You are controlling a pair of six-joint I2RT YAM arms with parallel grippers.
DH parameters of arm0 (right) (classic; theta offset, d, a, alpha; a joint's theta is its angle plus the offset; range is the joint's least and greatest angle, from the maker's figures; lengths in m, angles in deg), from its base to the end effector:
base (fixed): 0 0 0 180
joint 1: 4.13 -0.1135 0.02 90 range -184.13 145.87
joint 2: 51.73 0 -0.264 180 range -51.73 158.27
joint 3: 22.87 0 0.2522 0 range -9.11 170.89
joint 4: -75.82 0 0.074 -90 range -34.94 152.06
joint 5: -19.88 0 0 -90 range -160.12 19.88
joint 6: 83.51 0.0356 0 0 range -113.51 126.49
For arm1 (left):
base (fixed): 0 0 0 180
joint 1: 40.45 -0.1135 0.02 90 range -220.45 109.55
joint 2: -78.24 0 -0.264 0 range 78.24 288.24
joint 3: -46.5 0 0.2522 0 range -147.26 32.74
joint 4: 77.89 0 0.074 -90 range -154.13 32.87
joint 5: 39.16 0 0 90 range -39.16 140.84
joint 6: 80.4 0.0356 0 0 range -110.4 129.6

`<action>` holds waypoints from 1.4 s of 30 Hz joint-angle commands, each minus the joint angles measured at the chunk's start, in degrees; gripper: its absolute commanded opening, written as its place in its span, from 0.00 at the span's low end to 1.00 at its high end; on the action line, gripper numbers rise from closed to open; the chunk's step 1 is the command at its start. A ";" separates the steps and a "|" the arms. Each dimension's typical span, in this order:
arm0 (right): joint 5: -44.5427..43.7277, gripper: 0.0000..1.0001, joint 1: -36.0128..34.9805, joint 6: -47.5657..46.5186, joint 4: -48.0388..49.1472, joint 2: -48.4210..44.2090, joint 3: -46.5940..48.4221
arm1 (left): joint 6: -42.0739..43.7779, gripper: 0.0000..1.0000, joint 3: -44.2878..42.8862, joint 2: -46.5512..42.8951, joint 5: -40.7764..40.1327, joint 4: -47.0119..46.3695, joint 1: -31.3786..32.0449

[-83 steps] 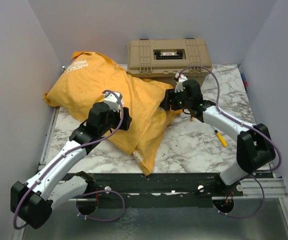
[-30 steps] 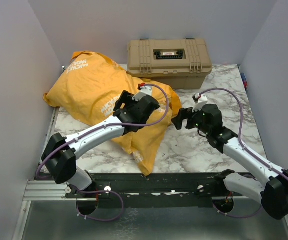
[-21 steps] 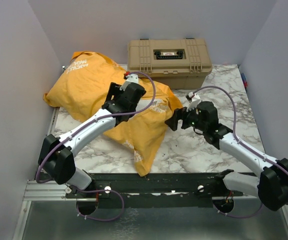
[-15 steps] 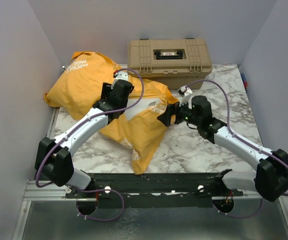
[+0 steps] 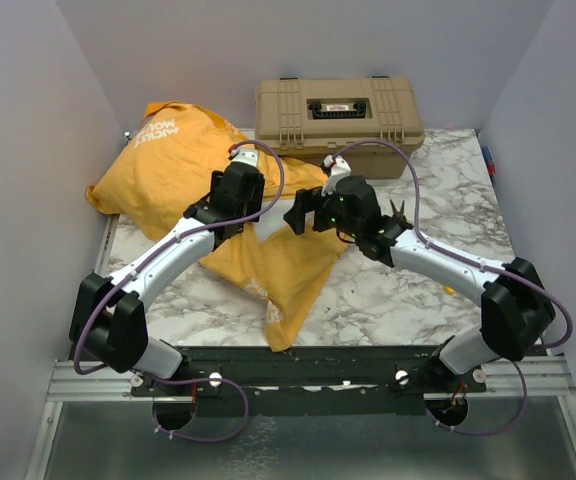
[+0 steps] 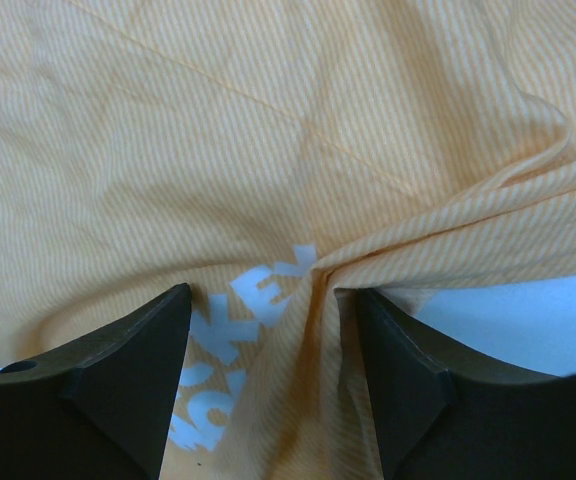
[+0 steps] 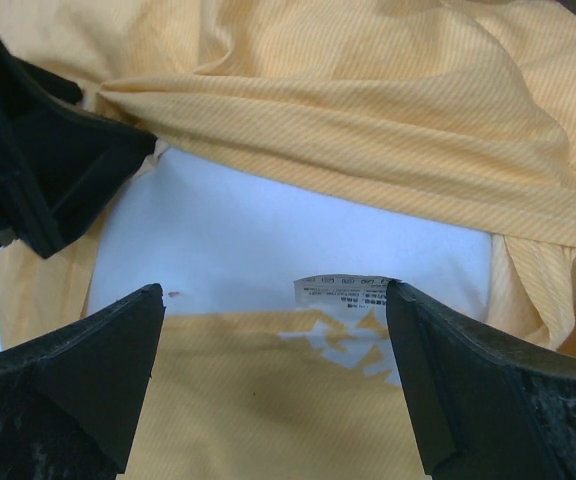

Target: Remove the pillowcase from the pillow

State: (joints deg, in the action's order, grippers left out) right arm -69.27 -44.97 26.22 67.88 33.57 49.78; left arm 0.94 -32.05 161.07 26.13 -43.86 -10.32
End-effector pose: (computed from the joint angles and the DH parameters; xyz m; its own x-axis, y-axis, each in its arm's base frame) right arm 0.2622 0.2273 0.2828 -0.4747 0.0358 -0.8794 -0.5356 0.7811 0.3209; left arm 0.2860 -0.1488 0.2907 -0.5560 0.1645 -0.8147 0.0896 0.9864 0.1380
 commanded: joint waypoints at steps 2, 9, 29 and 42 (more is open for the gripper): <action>-11.59 0.98 -2.62 2.00 -3.99 4.72 3.74 | -1.50 0.68 1.07 0.74 5.06 -0.24 0.11; -18.41 0.98 -3.21 2.77 -9.01 6.97 0.82 | -0.96 0.68 1.51 0.45 1.83 -0.22 0.13; -22.11 0.80 0.69 15.55 -8.34 1.67 -24.78 | 0.14 0.68 1.35 1.06 -6.14 1.46 0.12; -18.28 0.71 1.84 21.15 -12.39 -6.17 -29.01 | -1.02 0.68 0.65 1.21 -8.73 3.06 -3.07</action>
State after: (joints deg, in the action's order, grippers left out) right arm -86.98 -44.36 45.27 70.42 28.48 24.89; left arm 0.21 -31.42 161.62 21.85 -44.21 -10.34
